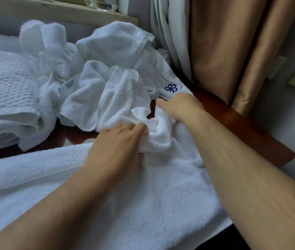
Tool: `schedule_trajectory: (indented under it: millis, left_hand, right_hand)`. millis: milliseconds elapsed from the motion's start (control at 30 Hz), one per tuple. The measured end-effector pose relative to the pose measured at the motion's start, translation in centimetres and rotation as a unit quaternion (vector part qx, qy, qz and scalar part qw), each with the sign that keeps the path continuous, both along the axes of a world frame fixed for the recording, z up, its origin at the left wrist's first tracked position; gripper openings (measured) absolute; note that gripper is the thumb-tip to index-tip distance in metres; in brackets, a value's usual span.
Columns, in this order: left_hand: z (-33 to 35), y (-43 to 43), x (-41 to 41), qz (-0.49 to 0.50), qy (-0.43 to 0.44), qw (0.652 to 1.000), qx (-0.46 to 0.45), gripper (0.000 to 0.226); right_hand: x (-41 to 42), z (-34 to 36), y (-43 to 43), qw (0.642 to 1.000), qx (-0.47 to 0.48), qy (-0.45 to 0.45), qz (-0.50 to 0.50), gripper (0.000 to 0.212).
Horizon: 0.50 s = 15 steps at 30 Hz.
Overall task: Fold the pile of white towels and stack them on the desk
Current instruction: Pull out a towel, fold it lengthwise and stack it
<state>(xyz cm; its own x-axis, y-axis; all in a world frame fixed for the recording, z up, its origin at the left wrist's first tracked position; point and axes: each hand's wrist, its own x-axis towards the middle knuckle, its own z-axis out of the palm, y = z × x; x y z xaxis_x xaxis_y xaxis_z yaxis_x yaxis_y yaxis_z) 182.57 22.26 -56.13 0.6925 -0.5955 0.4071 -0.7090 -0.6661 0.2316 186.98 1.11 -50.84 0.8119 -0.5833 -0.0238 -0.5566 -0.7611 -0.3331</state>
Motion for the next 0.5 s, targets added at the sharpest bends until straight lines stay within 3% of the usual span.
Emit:
schedule_trajectory:
  millis: [67, 133, 167, 233, 267, 300, 367, 400, 433, 467, 500]
  left_hand:
    - [-0.1, 0.1, 0.2, -0.005, 0.005, 1.000, -0.009, 0.040]
    - [-0.1, 0.1, 0.3, -0.008, 0.016, 1.000, -0.011, 0.042]
    - [-0.1, 0.0, 0.3, -0.005, 0.017, 1.000, -0.012, 0.043]
    - [-0.1, -0.2, 0.2, 0.012, -0.006, 1.000, -0.013, 0.040]
    - [0.0, -0.3, 0.1, 0.028, -0.028, 0.999, -0.011, 0.037]
    - [0.2, -0.5, -0.1, 0.045, -0.048, 0.998, -0.013, 0.037]
    - [0.4, -0.8, -0.1, 0.070, -0.067, 0.994, -0.043, 0.046]
    - [0.5, -0.8, -0.2, 0.080, -0.063, 0.994, -0.048, 0.052]
    - [0.5, -0.8, -0.2, 0.094, -0.048, 0.994, -0.036, 0.057]
    - [0.4, -0.8, -0.2, 0.106, -0.026, 0.994, -0.020, 0.060]
    - [0.2, -0.7, -0.2, 0.117, -0.004, 0.993, -0.002, 0.059]
  right_hand:
    - [1.1, 0.6, 0.6, 0.994, -0.047, 0.079, 0.055, 0.037]
    - [1.5, 0.3, 0.8, 0.986, -0.026, 0.140, 0.085, 0.029]
    - [1.7, 0.0, 0.6, 0.989, 0.003, 0.127, 0.077, 0.028]
    - [1.6, -0.8, -0.3, 0.988, 0.154, -0.023, 0.021, 0.023]
    - [1.4, -0.9, -0.9, 0.956, 0.246, -0.159, -0.018, 0.019]
    - [0.7, -0.6, -1.7, 0.891, 0.322, -0.314, -0.059, 0.017]
    - [-1.6, -0.5, -3.6, 0.694, 0.470, -0.535, -0.106, 0.020]
    - [-3.1, -0.9, -4.3, 0.612, 0.540, -0.569, -0.099, 0.023]
    - [-4.3, -1.8, -5.0, 0.580, 0.585, -0.559, -0.097, 0.028]
    - [-5.4, -2.6, -5.2, 0.603, 0.603, -0.511, -0.109, 0.034]
    - [-6.0, -3.5, -5.2, 0.658, 0.599, -0.440, -0.122, 0.039]
